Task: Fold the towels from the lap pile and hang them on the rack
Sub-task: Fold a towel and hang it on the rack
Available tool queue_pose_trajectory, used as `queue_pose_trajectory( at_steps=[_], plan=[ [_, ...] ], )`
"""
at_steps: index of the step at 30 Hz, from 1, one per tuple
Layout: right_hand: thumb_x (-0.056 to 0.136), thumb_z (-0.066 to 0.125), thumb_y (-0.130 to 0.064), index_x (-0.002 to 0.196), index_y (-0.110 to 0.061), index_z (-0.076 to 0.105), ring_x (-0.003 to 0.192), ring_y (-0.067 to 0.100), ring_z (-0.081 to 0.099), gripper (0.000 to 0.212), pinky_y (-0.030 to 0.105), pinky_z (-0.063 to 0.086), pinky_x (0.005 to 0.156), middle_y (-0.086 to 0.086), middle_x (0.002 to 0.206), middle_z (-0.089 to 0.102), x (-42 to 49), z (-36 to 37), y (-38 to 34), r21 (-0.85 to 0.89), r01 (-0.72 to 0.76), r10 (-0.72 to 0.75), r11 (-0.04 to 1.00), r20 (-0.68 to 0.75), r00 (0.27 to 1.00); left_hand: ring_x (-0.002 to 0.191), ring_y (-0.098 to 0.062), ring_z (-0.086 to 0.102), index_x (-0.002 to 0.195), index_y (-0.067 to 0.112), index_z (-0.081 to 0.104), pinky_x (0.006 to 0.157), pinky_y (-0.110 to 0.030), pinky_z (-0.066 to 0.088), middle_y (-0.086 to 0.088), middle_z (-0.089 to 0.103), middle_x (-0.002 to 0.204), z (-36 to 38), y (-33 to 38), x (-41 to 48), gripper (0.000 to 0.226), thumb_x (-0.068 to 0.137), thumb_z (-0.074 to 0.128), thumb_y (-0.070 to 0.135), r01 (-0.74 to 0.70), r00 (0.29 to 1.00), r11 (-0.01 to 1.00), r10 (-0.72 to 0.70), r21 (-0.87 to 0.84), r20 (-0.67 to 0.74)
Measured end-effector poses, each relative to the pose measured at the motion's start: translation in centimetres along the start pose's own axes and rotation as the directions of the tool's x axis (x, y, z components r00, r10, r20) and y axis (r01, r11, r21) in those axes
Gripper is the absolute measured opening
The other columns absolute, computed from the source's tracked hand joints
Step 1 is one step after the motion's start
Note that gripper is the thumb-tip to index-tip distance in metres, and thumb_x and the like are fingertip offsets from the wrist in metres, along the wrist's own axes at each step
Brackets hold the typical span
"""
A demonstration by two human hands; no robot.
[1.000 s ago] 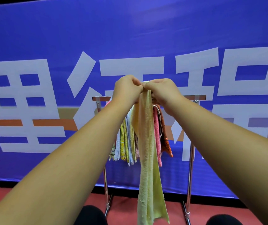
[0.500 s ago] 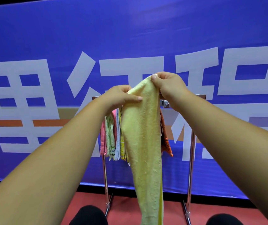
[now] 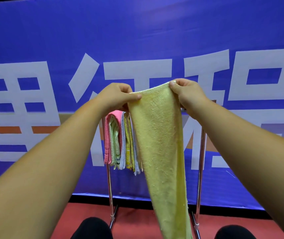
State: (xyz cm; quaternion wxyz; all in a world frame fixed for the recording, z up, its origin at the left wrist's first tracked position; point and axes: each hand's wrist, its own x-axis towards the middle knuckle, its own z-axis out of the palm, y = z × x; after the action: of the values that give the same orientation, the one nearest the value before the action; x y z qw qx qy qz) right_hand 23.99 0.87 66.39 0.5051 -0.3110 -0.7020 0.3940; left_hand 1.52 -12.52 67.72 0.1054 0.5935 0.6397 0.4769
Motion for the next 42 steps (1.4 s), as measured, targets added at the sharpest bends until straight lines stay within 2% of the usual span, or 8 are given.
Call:
queue_pose_trajectory(
  at_steps=[7, 12, 14, 18, 24, 27, 32, 42],
  plan=[
    [0.105, 0.064, -0.042, 0.11, -0.025, 0.079, 0.08, 0.02, 0.069, 0.023, 0.022, 0.05, 0.051, -0.001, 0.094, 0.077, -0.2, -0.9, 0.5, 0.069, 0.009, -0.013, 0.998, 0.048, 0.999, 0.096, -0.032, 0.077, 0.082, 0.017, 0.064, 0.085, -0.047, 0.066, -0.011, 0.071, 0.093, 0.3, -0.8, 1.4, 0.027, 0.082, 0.092, 0.019, -0.036, 0.989, 0.952, -0.01, -0.304, -0.148],
    [0.102, 0.07, -0.04, 0.111, -0.023, 0.08, 0.1, 0.028, 0.078, 0.021, 0.044, 0.067, 0.079, 0.005, 0.104, 0.081, 0.1, -1.0, 0.8, 0.114, -0.037, 0.033, 0.993, 0.032, 0.999, 0.102, -0.029, 0.078, 0.115, 0.011, 0.073, 0.077, -0.039, 0.066, -0.014, 0.076, 0.116, 0.9, -1.2, 2.0, 0.035, 0.084, 0.089, 0.011, 0.016, 0.968, 0.877, -0.134, -0.48, -0.211],
    [0.101, 0.072, -0.038, 0.113, -0.022, 0.079, 0.098, 0.027, 0.078, 0.021, 0.044, 0.067, 0.08, 0.005, 0.104, 0.081, 0.1, -0.8, 1.0, 0.117, -0.053, 0.049, 0.992, 0.035, 0.998, 0.097, -0.026, 0.08, 0.118, 0.008, 0.074, 0.071, -0.035, 0.065, -0.014, 0.079, 0.112, 0.9, -1.5, 2.4, 0.039, 0.082, 0.09, 0.01, 0.075, 0.958, 0.846, -0.208, -0.527, -0.196],
    [0.101, 0.073, -0.031, 0.111, -0.018, 0.079, 0.094, 0.028, 0.08, 0.017, 0.042, 0.067, 0.076, 0.008, 0.101, 0.082, 0.1, 0.3, 1.2, 0.205, -0.111, 0.104, 0.972, 0.044, 0.994, 0.089, -0.026, 0.081, 0.111, 0.009, 0.078, 0.066, -0.033, 0.064, -0.011, 0.081, 0.102, 1.0, -2.0, 2.8, 0.035, 0.08, 0.093, 0.015, 0.128, 0.927, 0.837, -0.292, -0.532, -0.236],
    [0.098, 0.075, -0.031, 0.111, -0.009, 0.073, 0.093, 0.03, 0.08, 0.026, 0.047, 0.068, 0.077, 0.014, 0.111, 0.078, 0.5, 2.2, 1.3, 0.246, -0.239, 0.247, 0.939, -0.002, 0.969, 0.08, -0.028, 0.081, 0.1, 0.001, 0.077, 0.076, -0.044, 0.068, -0.014, 0.081, 0.093, 1.6, -2.8, 2.9, 0.035, 0.079, 0.094, 0.024, 0.146, 0.893, 0.848, -0.334, -0.509, -0.301],
    [0.097, 0.077, -0.034, 0.112, -0.008, 0.072, 0.078, 0.025, 0.077, 0.03, 0.046, 0.068, 0.076, 0.013, 0.108, 0.077, 0.6, 2.9, 1.2, 0.226, -0.282, 0.293, 0.933, -0.017, 0.956, 0.08, -0.031, 0.081, 0.097, -0.002, 0.077, 0.079, -0.05, 0.067, -0.018, 0.081, 0.092, 1.6, -3.4, 3.0, 0.038, 0.077, 0.095, 0.025, 0.148, 0.886, 0.849, -0.341, -0.507, -0.314],
    [0.093, 0.079, -0.037, 0.109, -0.008, 0.073, 0.087, 0.026, 0.078, 0.034, 0.051, 0.067, 0.082, 0.013, 0.104, 0.079, 0.8, 3.1, 0.9, 0.228, -0.288, 0.306, 0.93, -0.047, 0.951, 0.075, -0.025, 0.08, 0.102, -0.002, 0.075, 0.064, -0.033, 0.064, -0.016, 0.08, 0.094, 1.7, -3.2, 1.9, 0.041, 0.08, 0.094, 0.028, 0.137, 0.886, 0.839, -0.342, -0.526, -0.314],
    [0.093, 0.077, -0.024, 0.113, -0.009, 0.068, 0.087, 0.026, 0.077, 0.026, 0.051, 0.067, 0.079, 0.012, 0.103, 0.077, 0.2, 3.9, 0.8, 0.231, -0.367, 0.393, 0.901, -0.075, 0.916, 0.077, -0.026, 0.081, 0.115, -0.002, 0.071, 0.061, -0.035, 0.064, -0.018, 0.08, 0.099, 2.9, -3.1, 1.4, 0.036, 0.088, 0.086, 0.016, 0.24, 0.897, 0.786, -0.403, -0.57, -0.178]
  ],
)
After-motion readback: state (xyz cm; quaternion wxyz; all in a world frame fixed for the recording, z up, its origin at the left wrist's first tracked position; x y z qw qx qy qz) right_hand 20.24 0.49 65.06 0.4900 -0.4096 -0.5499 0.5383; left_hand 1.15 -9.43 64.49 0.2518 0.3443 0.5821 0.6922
